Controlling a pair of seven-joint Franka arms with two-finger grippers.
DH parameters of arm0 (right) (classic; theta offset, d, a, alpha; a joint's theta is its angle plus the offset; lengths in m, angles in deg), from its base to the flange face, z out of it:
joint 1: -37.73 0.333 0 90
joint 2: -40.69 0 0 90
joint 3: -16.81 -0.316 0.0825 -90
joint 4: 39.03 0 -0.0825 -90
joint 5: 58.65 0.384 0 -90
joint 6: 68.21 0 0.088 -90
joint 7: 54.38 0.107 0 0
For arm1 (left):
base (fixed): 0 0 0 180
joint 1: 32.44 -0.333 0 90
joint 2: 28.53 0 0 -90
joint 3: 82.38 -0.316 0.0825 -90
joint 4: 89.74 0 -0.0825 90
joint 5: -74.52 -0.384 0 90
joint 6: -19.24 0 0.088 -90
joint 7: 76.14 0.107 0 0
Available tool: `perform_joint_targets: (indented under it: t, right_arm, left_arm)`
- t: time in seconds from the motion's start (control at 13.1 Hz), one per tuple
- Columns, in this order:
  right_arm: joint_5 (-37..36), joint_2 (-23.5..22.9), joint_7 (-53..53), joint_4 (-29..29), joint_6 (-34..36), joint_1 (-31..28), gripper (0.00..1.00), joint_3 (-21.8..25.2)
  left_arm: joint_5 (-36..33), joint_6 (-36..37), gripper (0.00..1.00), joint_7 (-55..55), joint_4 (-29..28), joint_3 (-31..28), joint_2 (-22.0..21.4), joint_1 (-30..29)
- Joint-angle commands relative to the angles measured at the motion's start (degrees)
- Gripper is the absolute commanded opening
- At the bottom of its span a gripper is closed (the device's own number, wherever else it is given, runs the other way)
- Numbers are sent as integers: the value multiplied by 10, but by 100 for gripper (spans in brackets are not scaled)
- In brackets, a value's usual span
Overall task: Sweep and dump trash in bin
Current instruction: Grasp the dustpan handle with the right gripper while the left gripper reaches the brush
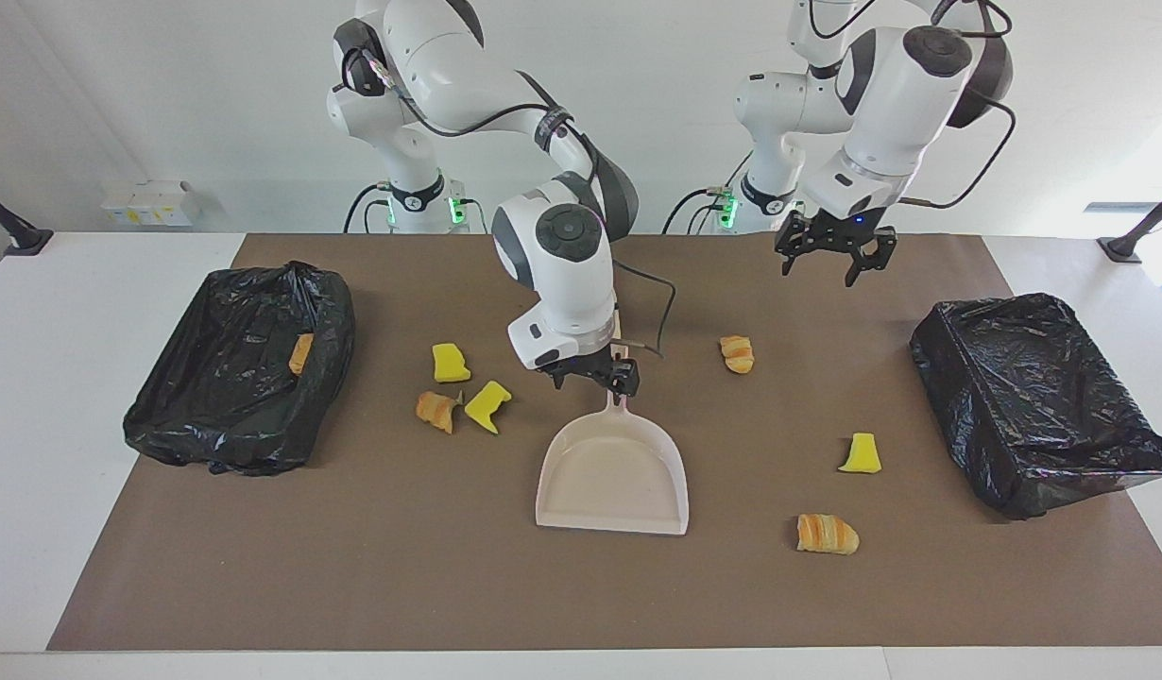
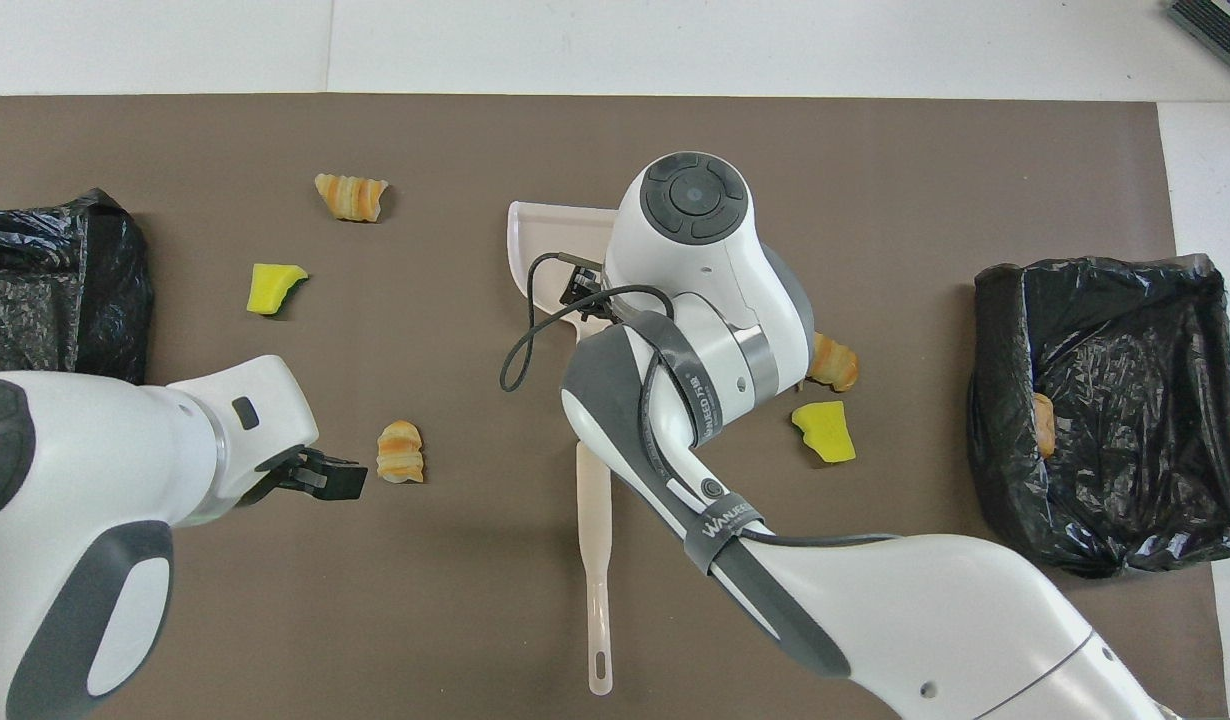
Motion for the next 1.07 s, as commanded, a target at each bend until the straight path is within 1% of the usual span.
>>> perform_joint_targets:
  t: [0.0, 0.08, 0.15, 0.31, 0.54, 0.61, 0.69, 0.76, 0.84, 0.92, 0.99]
  right_arm:
    - [43, 10, -21, -25, -10, 2, 100, -8]
    - [45, 12, -38, -32, -10, 7, 100, -8]
    - [45, 20, -55, -51, -12, 7, 100, -9]
    - [45, 17, -80, -60, -23, 10, 100, -9]
    - [45, 24, -86, -83, -38, 11, 100, -10]
    - [45, 25, -95, -86, -42, 11, 89, -10]
    - [45, 25, -99, -88, -51, 11, 74, -11]
    - [45, 23, -99, -87, -53, 11, 53, -12]
    - [46, 23, -99, -87, -53, 11, 37, -12]
    - [46, 23, -100, -87, -54, 10, 18, -12]
    - [45, 22, -100, -84, -53, 10, 0, -11]
  left_arm:
    - [4, -44, 100, -38, -80, -9, -72, 42]
    - [4, -47, 100, -52, -83, -9, -73, 61]
    - [4, -54, 100, -89, -94, -8, -73, 86]
    - [4, -81, 100, -148, -118, -2, -80, 128]
    - [4, -124, 100, -212, -170, 48, -106, 135]
    - [4, -135, 100, -237, -176, 63, -107, 142]
    - [4, -145, 100, -271, -176, 69, -105, 156]
    - [4, -173, 100, -310, -189, 76, -101, 178]
    - [4, -212, 100, -348, -210, 89, -98, 196]
    - [4, -250, 100, -385, -227, 118, -87, 201]
    - [3, -264, 100, -401, -229, 137, -76, 201]
